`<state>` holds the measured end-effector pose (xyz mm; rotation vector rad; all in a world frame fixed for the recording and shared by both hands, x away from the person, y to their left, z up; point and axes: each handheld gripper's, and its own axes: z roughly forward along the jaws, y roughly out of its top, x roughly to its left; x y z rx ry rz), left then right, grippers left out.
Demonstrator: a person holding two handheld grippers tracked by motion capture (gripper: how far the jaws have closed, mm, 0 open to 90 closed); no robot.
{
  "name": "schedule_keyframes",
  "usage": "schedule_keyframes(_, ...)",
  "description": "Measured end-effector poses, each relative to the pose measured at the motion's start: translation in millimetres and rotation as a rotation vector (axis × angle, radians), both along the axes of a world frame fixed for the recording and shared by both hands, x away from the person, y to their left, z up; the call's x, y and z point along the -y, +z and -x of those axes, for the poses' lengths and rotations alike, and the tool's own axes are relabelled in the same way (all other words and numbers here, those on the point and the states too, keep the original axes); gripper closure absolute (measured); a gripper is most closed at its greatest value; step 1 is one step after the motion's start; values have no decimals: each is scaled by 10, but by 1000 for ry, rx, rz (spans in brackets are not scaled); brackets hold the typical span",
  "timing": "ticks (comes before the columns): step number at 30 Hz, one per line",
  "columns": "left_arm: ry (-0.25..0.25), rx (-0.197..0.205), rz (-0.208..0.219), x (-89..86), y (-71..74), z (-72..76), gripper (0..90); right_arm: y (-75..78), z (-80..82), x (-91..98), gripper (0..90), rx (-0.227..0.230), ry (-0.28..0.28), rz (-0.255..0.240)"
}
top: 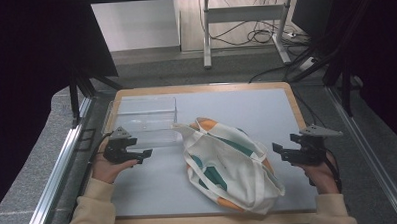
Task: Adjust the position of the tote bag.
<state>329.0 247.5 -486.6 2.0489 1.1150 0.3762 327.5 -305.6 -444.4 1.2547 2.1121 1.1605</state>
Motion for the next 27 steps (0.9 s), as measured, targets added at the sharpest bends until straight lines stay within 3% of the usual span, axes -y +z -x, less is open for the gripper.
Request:
schedule_keyframes(10,-28,-5,-26,10,-6,40,221,20,23,-148,205,13,26,2)
schedule_keyframes(16,-64,28,-29,22,96,162,217,73,65,-219,210,17,34,-9)
schedule_keyframes(22,-52,27,-21,8,103,136,215,54,54,-211,211,10,33,5)
schedule_keyframes(27,-60,13,-48,38,71,136,217,34,34,-163,212,0,28,-4)
